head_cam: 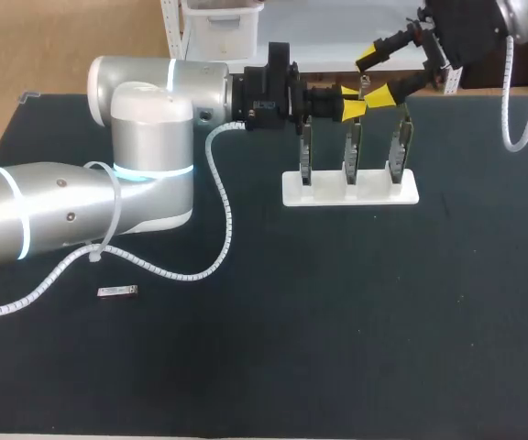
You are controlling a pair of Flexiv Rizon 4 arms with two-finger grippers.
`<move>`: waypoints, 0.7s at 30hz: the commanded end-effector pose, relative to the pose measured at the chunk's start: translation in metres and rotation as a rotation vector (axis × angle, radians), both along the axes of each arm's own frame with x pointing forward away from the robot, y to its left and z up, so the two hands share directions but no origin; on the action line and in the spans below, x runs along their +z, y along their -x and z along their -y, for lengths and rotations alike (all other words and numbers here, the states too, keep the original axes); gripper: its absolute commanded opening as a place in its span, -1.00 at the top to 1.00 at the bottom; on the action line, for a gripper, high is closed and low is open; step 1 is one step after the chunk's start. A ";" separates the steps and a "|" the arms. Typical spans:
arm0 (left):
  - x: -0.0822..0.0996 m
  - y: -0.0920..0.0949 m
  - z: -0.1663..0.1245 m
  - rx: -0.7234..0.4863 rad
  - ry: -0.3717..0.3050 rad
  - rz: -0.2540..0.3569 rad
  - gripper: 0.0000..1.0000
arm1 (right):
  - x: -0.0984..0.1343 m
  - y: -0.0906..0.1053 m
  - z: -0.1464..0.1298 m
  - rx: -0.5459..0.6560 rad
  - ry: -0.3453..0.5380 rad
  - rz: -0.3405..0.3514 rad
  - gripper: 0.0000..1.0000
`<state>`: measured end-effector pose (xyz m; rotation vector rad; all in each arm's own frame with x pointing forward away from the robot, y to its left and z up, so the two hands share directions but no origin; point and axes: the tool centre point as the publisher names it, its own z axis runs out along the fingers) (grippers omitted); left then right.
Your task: Pick up the optical module with the left hand, and insert it into the network port with the right hand.
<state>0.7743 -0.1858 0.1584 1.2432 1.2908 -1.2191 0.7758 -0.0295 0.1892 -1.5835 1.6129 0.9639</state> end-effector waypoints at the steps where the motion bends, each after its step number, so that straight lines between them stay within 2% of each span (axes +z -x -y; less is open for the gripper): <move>1: -0.001 0.000 0.001 0.003 0.002 0.001 1.00 | 0.001 0.004 -0.002 -0.018 0.010 0.005 -1.00; 17: -0.001 0.000 0.001 0.003 0.002 0.001 1.00 | 0.001 0.002 -0.002 -0.049 0.023 0.004 -1.00; 18: -0.001 0.000 0.001 0.003 0.002 0.001 1.00 | 0.001 0.002 -0.002 -0.048 0.023 0.004 0.01; 19: -0.001 0.000 0.001 0.003 0.002 0.001 1.00 | 0.001 0.002 -0.002 -0.048 0.022 0.005 0.65; 20: -0.001 0.000 0.001 0.003 0.002 0.001 1.00 | 0.001 0.002 -0.003 -0.047 0.022 0.005 1.00; 21: -0.001 0.000 0.001 0.003 0.002 0.001 1.00 | 0.001 0.002 -0.003 -0.046 0.022 0.006 1.00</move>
